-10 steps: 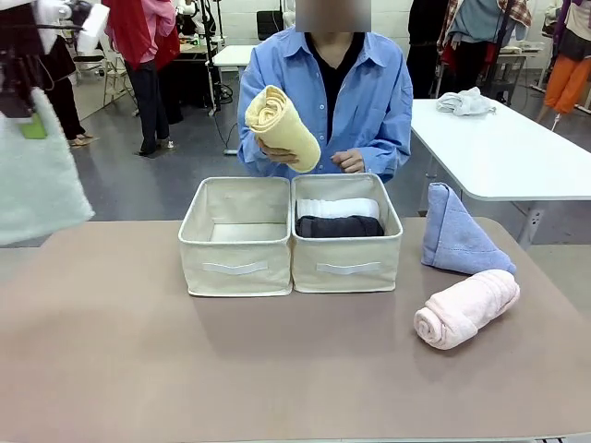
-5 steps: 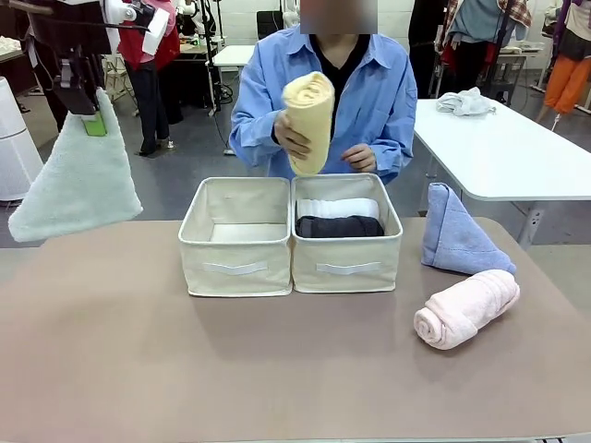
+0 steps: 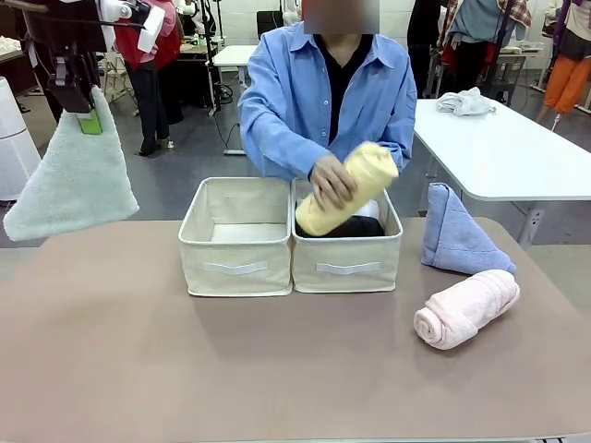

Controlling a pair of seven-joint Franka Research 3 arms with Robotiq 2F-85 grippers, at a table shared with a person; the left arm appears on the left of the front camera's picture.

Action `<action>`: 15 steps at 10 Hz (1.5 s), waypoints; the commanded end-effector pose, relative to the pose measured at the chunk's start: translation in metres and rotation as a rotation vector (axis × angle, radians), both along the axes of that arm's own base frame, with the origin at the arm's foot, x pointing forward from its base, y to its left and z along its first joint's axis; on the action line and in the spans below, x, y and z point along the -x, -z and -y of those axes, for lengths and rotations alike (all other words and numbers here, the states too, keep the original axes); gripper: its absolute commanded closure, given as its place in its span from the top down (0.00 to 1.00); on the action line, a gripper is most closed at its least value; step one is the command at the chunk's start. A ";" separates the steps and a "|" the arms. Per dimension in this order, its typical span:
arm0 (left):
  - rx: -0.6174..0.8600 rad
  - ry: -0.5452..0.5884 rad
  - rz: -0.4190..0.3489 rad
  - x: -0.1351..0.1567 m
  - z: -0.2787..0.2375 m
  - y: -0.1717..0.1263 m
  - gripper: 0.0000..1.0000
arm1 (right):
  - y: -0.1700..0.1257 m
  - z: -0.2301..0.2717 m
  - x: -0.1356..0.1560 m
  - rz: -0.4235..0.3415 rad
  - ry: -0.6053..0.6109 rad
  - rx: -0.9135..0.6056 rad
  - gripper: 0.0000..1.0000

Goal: Sort the towels based on their folding style.
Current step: Pick up one triangle-folded towel and place it in the left Fabric basket.

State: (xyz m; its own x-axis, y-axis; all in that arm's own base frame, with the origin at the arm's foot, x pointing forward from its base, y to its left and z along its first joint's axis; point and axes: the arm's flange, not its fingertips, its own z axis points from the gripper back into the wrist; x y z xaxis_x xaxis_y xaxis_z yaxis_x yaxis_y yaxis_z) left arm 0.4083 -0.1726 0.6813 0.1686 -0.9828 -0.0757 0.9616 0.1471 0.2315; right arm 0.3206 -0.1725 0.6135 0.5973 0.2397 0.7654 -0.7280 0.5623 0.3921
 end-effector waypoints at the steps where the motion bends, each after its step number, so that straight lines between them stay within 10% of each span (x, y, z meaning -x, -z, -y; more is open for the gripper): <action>1: 0.000 0.000 0.000 0.000 0.000 0.000 0.17 | 0.001 -0.001 0.001 0.010 -0.011 -0.013 1.00; 3: -0.026 0.336 0.065 -0.011 0.052 -0.008 0.17 | 0.001 -0.001 0.001 0.010 -0.011 -0.013 1.00; 8: -0.018 0.702 0.125 -0.060 0.159 0.001 0.17 | 0.001 -0.001 0.001 0.010 -0.011 -0.013 1.00; 15: 0.030 0.556 -0.115 -0.076 0.194 0.084 0.17 | 0.001 -0.001 0.001 0.010 -0.011 -0.013 1.00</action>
State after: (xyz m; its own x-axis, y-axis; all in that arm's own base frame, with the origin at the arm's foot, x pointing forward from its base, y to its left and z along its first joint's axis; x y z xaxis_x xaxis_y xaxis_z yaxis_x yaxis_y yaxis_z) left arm 0.4899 -0.3643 0.5873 -0.4240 -0.9050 -0.0352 0.8947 -0.4246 0.1390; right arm 0.3202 -0.1727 0.6136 0.5980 0.2396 0.7648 -0.7274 0.5630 0.3924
